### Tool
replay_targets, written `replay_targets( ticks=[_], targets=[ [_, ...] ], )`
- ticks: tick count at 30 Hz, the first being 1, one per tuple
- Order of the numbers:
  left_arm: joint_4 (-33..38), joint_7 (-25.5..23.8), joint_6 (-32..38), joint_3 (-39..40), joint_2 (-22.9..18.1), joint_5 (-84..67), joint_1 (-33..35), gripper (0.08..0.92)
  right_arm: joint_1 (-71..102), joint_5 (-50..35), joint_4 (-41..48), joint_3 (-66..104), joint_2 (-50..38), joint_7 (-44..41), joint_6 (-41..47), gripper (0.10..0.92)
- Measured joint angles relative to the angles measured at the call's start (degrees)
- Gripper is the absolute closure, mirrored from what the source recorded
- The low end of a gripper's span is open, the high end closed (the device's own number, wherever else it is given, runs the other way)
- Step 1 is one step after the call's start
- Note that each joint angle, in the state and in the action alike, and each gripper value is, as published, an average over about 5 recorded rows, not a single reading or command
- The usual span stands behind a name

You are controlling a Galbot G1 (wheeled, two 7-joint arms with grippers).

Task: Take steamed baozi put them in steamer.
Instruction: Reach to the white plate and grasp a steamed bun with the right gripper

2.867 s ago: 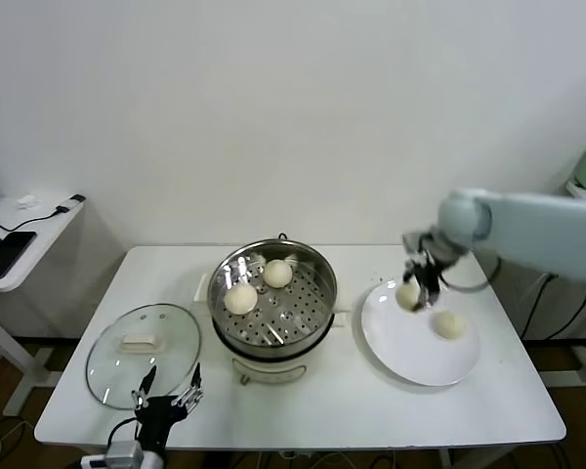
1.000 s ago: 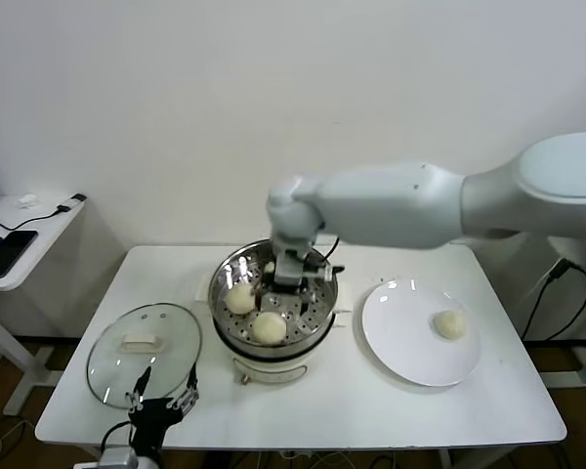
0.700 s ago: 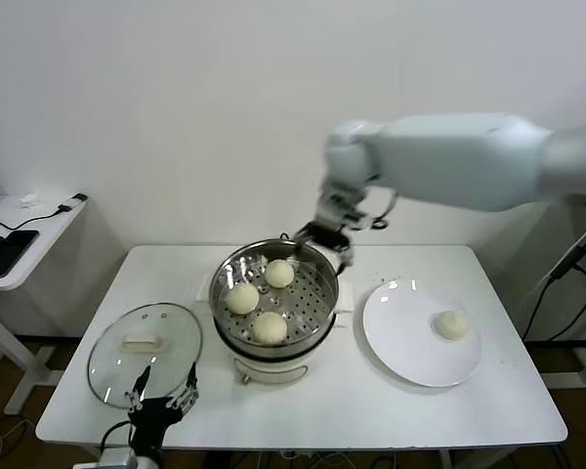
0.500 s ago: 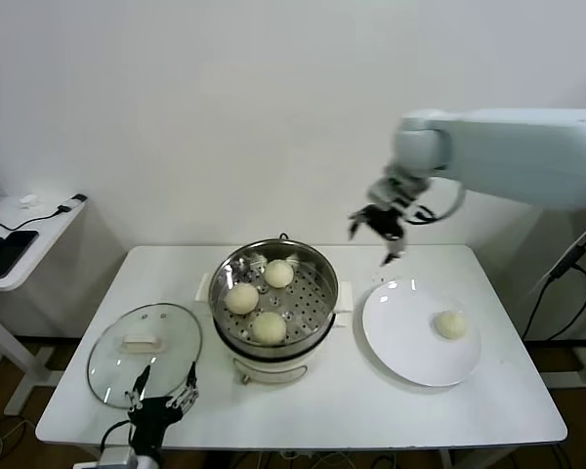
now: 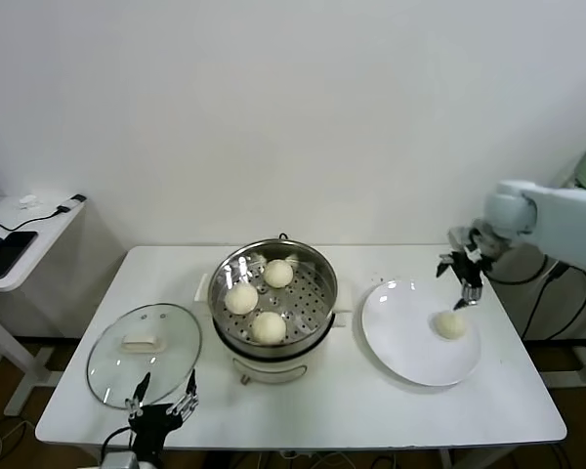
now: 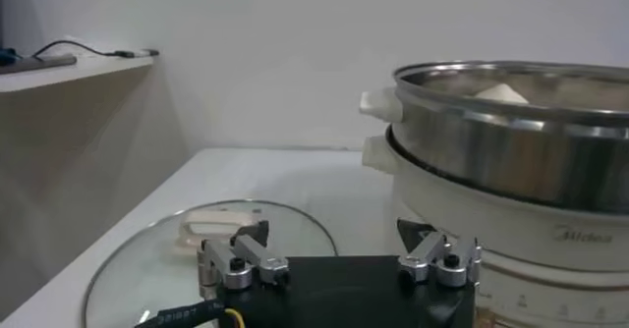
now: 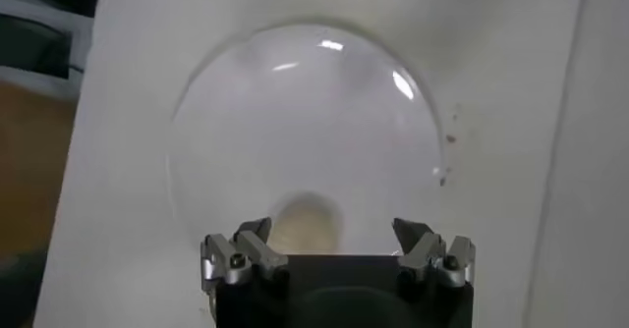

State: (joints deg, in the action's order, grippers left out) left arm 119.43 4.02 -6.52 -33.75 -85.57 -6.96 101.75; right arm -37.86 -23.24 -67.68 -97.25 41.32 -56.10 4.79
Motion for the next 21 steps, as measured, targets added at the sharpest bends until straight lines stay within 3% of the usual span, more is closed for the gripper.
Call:
replay_targets(
  ticks=[21],
  targets=[
    [-0.74,0.19,-0.3,-0.18,-0.45,0.37,0.32,0.177,21.54,6.69,15.15,16.33,3.79,2.63,2.93,0.203]
  ],
)
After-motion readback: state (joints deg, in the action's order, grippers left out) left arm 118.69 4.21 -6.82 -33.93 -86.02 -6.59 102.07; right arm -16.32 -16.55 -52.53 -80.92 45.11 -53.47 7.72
